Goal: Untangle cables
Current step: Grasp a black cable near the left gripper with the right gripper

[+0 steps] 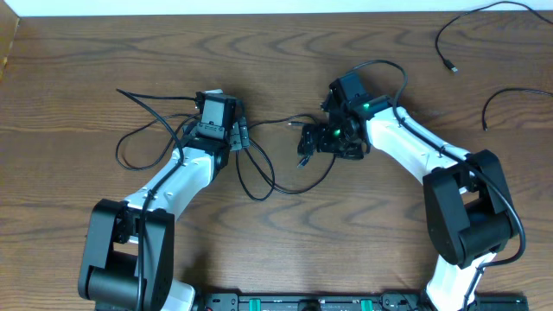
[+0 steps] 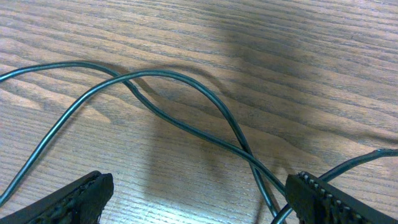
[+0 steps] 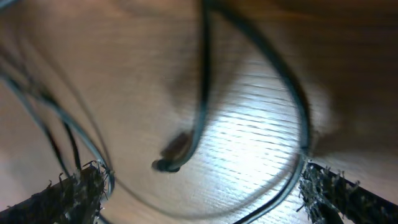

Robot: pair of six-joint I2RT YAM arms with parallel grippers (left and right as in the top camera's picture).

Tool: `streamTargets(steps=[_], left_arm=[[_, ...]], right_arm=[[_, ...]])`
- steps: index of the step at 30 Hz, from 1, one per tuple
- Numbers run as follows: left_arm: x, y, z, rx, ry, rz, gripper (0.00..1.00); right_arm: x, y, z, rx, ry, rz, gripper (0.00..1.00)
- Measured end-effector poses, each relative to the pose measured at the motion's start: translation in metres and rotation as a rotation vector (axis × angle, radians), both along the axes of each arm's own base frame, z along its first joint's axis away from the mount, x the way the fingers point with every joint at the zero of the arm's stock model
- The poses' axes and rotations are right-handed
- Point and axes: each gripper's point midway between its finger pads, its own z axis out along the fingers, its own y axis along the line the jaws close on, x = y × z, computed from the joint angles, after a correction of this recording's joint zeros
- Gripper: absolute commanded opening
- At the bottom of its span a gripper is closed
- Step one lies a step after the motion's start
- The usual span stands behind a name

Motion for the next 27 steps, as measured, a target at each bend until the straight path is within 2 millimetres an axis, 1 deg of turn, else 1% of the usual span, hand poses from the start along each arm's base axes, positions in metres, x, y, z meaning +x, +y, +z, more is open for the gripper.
streamTargets(steps=[3,6,8,14,17,20,24,27], left_arm=[[0.000,0.000,0.000,0.000,0.000,0.000,0.93],[0.000,0.000,0.000,0.000,0.000,0.000,0.94],[0.000,0.000,0.000,0.000,0.000,0.000,0.94],[0.000,0.000,0.000,0.000,0.000,0.001,0.93],[0.000,0.000,0.000,0.000,0.000,0.000,0.93],[0.000,0.000,0.000,0.000,0.000,0.000,0.93],[0.000,0.000,0.000,0.000,0.000,0.000,0.93],[0.000,0.000,0.000,0.000,0.000,0.000,0.93]], right_arm=[[0.001,-0.005,-0.004,-0.053,0.018,-0.091,0.99],[-0.002,-0.012,-0.008,-0.124,0.024,-0.159,0.99],[-0.003,-0.013,-0.011,-0.172,0.013,-0.186,0.99],[-0.011,-0.002,-0.014,-0.232,-0.017,-0.188,0.99],[-0.019,0.003,-0.025,-0.262,0.006,-0.196,0.95],[-0.020,0.008,-0.026,-0.270,0.011,-0.222,0.92],[-0.019,0.007,-0.026,-0.270,0.017,-0.260,0.91],[-0.019,0.006,-0.026,-0.272,0.017,-0.280,0.87]])
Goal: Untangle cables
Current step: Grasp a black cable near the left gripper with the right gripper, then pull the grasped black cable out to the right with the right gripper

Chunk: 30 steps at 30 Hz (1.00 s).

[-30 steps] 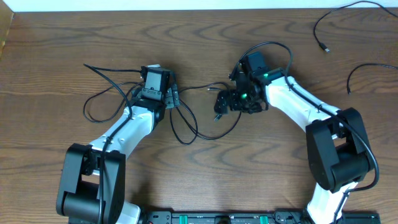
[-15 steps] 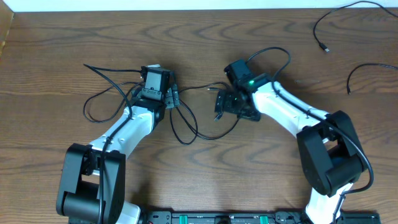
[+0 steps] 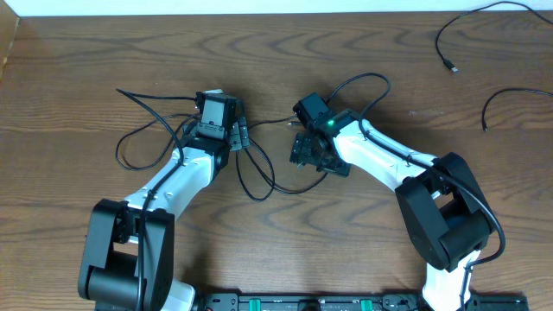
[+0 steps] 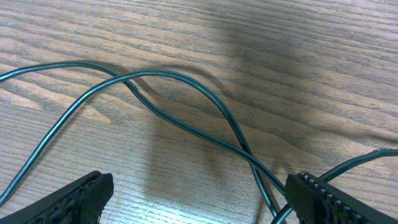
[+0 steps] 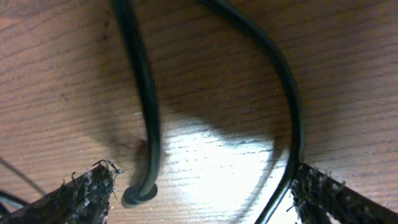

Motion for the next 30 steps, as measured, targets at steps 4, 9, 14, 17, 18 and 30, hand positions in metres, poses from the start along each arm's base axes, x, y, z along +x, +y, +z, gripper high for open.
streamTargets(steps=[4,9,14,17,18,30], left_arm=[[0.000,0.000,0.000,0.000,0.000,0.000,0.93],[0.000,0.000,0.000,0.000,0.000,0.000,0.93],[0.000,0.000,0.000,0.000,0.000,0.000,0.93],[0.000,0.000,0.000,0.000,0.000,0.000,0.93],[0.000,0.000,0.000,0.000,0.000,0.000,0.93],[0.000,0.000,0.000,0.000,0.000,0.000,0.93]], right_arm=[[0.001,-0.004,-0.001,-0.016,-0.002,-0.032,0.74],[0.002,-0.012,-0.004,-0.054,-0.003,-0.077,0.32],[0.012,-0.024,-0.005,-0.068,-0.022,-0.130,0.19],[0.023,-0.033,-0.004,-0.061,-0.040,-0.163,0.18],[0.027,-0.037,-0.004,-0.058,-0.046,-0.176,0.13],[0.077,-0.118,-0.002,-0.080,-0.123,-0.397,0.06]])
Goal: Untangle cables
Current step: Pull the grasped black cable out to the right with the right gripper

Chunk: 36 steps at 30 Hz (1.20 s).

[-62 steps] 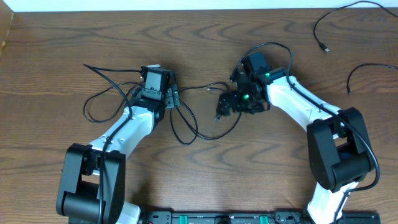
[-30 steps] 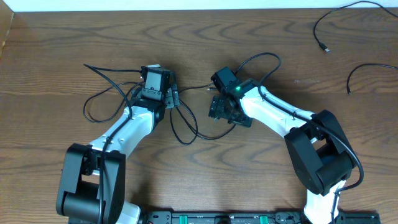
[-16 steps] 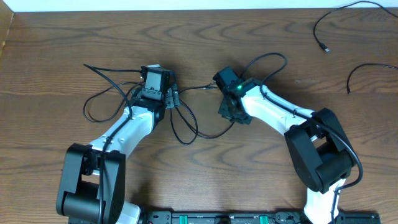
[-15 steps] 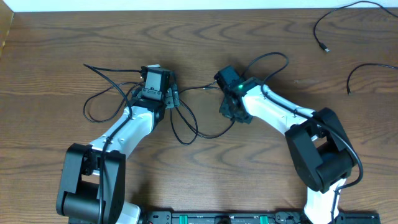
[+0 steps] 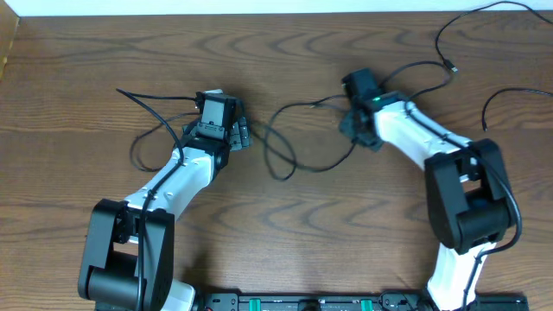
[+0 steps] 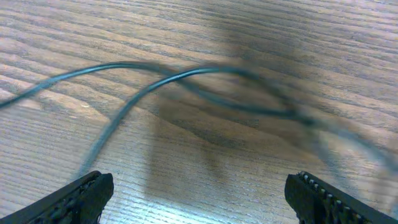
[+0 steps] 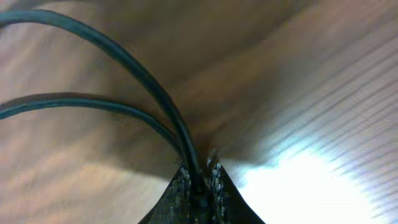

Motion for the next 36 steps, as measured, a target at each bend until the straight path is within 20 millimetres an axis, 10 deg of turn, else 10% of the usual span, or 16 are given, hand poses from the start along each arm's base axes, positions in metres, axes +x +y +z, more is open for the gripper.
streamTargets(steps=[16,23,36], left_arm=[[0.000,0.000,0.000,0.000,-0.001,0.000,0.93],[0.000,0.000,0.000,0.000,0.000,0.000,0.93],[0.000,0.000,0.000,0.000,0.000,0.000,0.93]], right_arm=[[-0.002,-0.161,-0.002,-0.058,0.058,-0.370,0.01],[0.001,-0.158,-0.003,-0.030,0.060,-0.271,0.45],[0.013,-0.097,0.006,0.025,0.022,0.165,0.72]])
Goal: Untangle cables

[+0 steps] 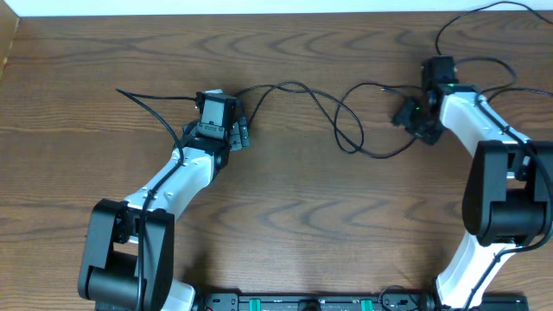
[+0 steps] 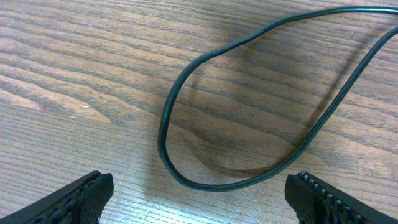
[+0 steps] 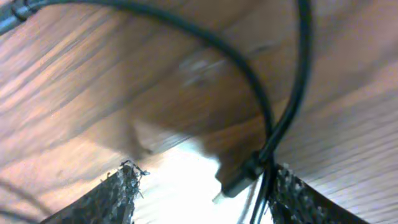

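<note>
One long dark cable (image 1: 298, 85) runs from the far left, past my left gripper (image 1: 214, 130), arches across the middle, makes a small loop (image 1: 350, 130) and ends at my right gripper (image 1: 417, 119). The left gripper (image 2: 199, 205) is open and low over the table, with a single cable loop (image 2: 166, 134) lying ahead of its fingers. My right gripper (image 3: 199, 199) is open too. A plug (image 3: 239, 180) and cable strands lie against the inside of its right finger (image 3: 298, 199).
Two more thin dark cables lie at the back right: one (image 1: 445, 34) with a plug end near the table's far edge, another (image 1: 510, 91) by the right edge. Brown wooden table (image 1: 285, 207) all round.
My right gripper has moved from right of centre to the far right and has opened. The cable now lies stretched across the table, and the big loop left of my left gripper is gone.
The right gripper was open over a tangle mid-table, then open and low around cable strands nearer the left arm. Then it was shut on the cable farther right. Now it is open at the far right, the cable lies spread out, and the left gripper has stayed open in place.
</note>
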Robot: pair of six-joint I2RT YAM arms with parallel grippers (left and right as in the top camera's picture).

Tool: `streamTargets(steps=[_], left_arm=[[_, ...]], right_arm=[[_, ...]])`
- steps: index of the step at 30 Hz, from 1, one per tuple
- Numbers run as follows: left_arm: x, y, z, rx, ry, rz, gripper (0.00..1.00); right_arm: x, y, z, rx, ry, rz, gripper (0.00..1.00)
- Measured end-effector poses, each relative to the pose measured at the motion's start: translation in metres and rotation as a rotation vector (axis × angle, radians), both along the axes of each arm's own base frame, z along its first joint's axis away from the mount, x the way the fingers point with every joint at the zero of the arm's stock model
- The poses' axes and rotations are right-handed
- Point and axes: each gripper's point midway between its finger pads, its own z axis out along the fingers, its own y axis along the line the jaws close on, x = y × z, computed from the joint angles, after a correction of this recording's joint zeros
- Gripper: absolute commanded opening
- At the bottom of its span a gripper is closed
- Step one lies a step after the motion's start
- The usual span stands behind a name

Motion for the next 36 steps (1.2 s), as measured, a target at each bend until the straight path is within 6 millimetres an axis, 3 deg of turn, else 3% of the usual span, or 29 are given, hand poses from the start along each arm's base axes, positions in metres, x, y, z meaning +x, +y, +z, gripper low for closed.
streamTargets(steps=[6,10,15,25,32,36], left_arm=[[0.000,0.000,0.000,0.000,0.000,0.000,0.93],[0.000,0.000,0.000,0.000,0.000,0.000,0.93],[0.000,0.000,0.000,0.000,0.000,0.000,0.93],[0.000,0.000,0.000,0.000,-0.001,0.000,0.93],[0.000,0.000,0.000,0.000,-0.001,0.000,0.93],[0.000,0.000,0.000,0.000,-0.001,0.000,0.93]], right_arm=[[0.003,0.031,0.036,-0.079,-0.087,0.109,0.88],[0.001,0.034,0.053,-0.121,-0.118,0.102,0.99],[0.011,0.041,0.059,-0.097,-0.166,0.139,0.99],[0.026,0.109,0.074,-0.009,-0.308,0.489,0.99],[0.033,0.136,0.084,-0.024,-0.392,0.613,0.99],[0.037,0.144,0.078,-0.038,-0.409,0.672,0.99]])
